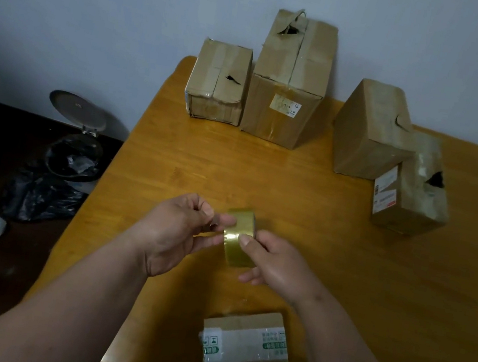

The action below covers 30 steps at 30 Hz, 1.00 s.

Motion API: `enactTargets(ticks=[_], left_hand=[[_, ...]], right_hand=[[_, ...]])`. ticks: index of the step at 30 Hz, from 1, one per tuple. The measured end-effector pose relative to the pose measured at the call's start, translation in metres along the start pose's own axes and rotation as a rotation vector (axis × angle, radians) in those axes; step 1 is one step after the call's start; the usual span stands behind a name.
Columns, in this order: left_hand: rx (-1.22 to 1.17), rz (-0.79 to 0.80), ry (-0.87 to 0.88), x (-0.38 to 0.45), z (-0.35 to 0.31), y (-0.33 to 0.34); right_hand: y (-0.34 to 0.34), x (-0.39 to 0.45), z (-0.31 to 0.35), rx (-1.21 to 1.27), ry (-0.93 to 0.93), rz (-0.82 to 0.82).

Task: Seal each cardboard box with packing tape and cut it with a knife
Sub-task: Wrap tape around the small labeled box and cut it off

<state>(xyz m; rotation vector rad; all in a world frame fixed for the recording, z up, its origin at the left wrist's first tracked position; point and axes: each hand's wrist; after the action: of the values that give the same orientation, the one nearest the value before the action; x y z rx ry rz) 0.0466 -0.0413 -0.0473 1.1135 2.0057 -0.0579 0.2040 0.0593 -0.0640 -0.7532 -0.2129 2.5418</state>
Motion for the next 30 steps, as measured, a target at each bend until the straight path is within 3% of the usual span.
enactTargets(ticks=[5, 10, 16, 23, 27, 30], left_hand=[[-0.161, -0.013, -0.012, 0.002, -0.002, -0.006], [-0.211, -0.091, 0.008, 0.007, -0.006, -0.031], [-0.004, -0.161, 0.006, 0.008, 0.018, -0.059], [-0.015, -0.22, -0.002, 0.004, 0.032, -0.101], [0.176, -0.24, -0.005, 0.001, 0.032, -0.127], [0.162, -0.217, -0.035, 0.002, 0.038, -0.142]], right_hand=[[-0.005, -0.004, -0.002, 0.1, -0.066, -0.034], [-0.015, -0.005, -0.012, -0.009, -0.077, -0.108], [-0.006, 0.002, -0.02, -0.224, -0.173, -0.163], [0.004, 0.007, -0.022, -0.152, -0.243, -0.113], [0.007, 0.01, -0.026, -0.187, -0.244, -0.119], [0.016, 0.017, -0.025, -0.206, -0.235, -0.142]])
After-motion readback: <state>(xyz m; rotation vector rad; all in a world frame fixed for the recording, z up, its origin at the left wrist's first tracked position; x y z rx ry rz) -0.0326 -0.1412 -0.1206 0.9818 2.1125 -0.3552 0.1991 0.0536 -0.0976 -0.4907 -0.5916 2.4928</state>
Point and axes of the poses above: each hand's wrist, its own x-axis towards the middle knuckle, its own y-axis out of the palm, z = x × y, and after that the axes turned 6 degrees about -y, right-handed
